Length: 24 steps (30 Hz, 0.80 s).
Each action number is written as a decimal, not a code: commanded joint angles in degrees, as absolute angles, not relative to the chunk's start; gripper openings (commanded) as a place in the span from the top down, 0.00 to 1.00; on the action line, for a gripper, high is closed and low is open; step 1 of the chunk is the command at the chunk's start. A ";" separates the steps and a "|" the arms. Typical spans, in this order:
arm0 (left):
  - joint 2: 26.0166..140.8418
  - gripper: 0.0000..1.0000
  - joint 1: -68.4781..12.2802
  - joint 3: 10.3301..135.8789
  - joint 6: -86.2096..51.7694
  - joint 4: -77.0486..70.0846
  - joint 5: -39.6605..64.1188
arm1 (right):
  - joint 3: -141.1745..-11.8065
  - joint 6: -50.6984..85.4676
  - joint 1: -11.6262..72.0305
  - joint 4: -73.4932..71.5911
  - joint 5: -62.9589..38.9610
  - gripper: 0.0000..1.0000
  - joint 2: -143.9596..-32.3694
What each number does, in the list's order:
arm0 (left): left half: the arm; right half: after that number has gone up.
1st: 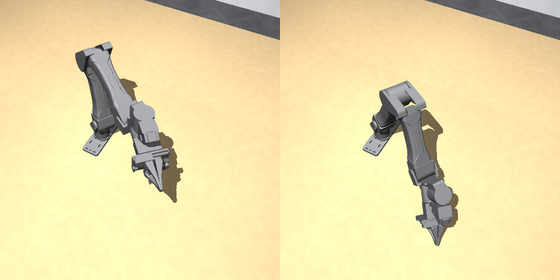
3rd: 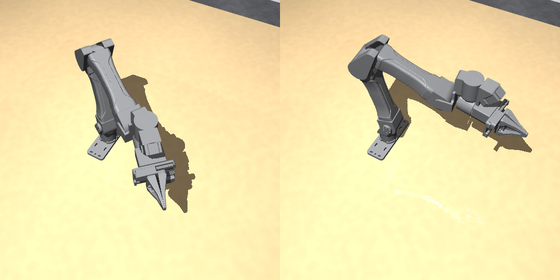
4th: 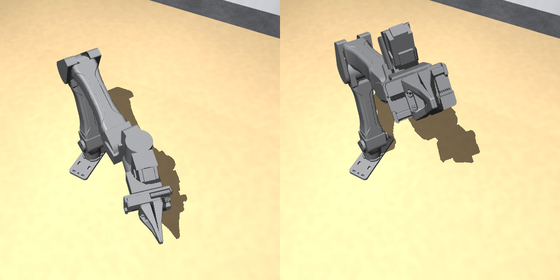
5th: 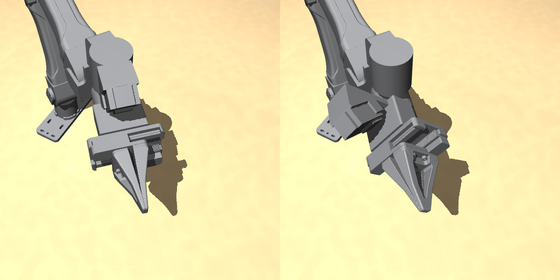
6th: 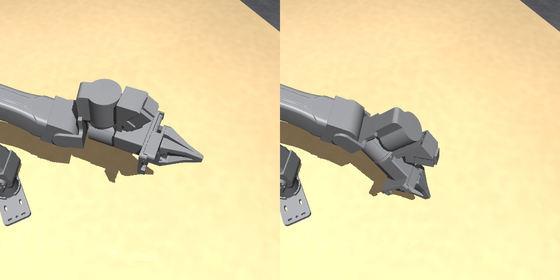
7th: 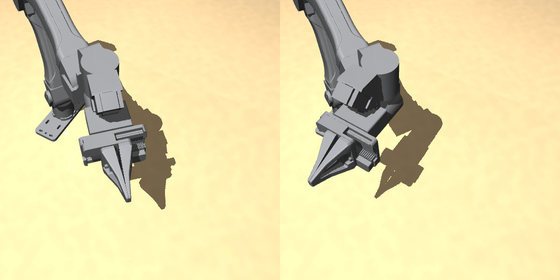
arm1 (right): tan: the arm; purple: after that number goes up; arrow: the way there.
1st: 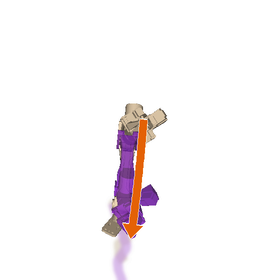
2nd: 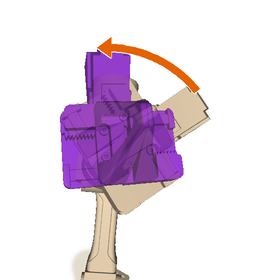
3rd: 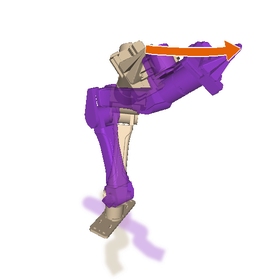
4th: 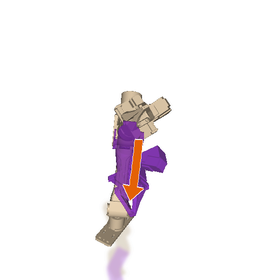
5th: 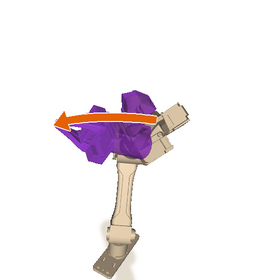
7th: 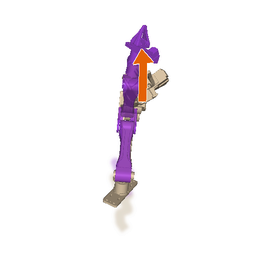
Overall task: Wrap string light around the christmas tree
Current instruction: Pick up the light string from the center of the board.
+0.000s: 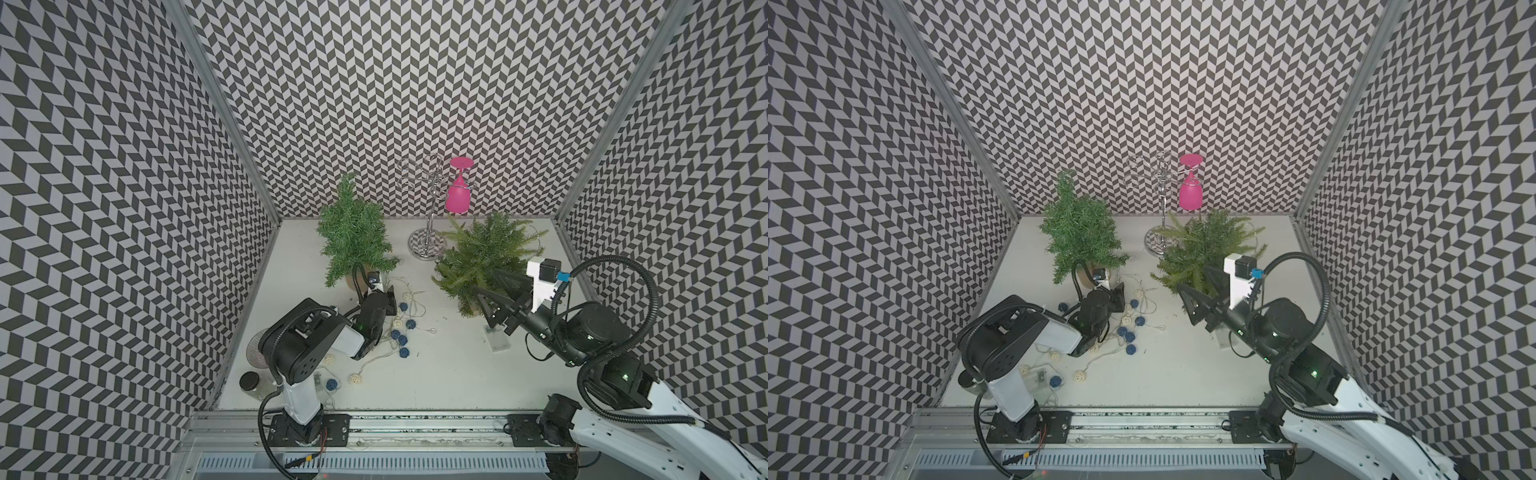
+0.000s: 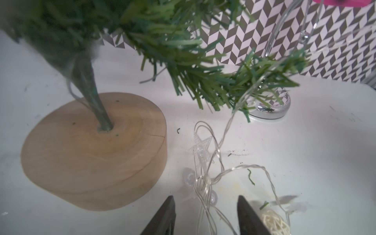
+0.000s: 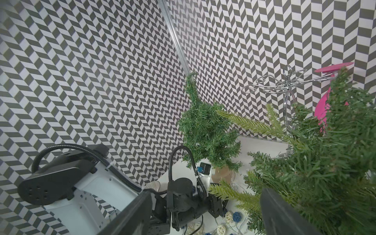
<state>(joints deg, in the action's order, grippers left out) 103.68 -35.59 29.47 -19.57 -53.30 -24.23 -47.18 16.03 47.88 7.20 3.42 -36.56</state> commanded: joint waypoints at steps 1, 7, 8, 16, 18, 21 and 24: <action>104.85 0.77 -35.76 30.00 -20.28 -58.66 -25.17 | -46.63 15.72 48.16 4.10 3.27 0.15 -37.32; 99.43 1.00 -38.29 27.30 -18.38 -58.96 -27.31 | -45.78 16.02 48.15 3.91 3.49 0.15 -36.25; 97.98 1.00 -38.36 26.80 -18.37 -58.53 -26.91 | -45.63 16.22 48.16 3.74 3.27 0.15 -35.91; 85.60 1.00 -38.56 19.71 -21.27 -55.00 -18.41 | -43.40 17.29 48.16 4.20 4.05 0.15 -34.62; 83.65 1.00 -39.28 18.15 -21.22 -54.96 -16.73 | -42.90 17.43 48.16 3.84 3.72 0.15 -34.41; 80.47 1.00 -41.28 18.46 -20.21 -51.41 -15.49 | -42.07 17.45 48.16 3.55 3.35 0.15 -34.15; 76.20 1.00 -44.27 19.31 -19.25 -47.16 -14.31 | -40.02 17.41 48.16 1.89 2.71 0.15 -33.58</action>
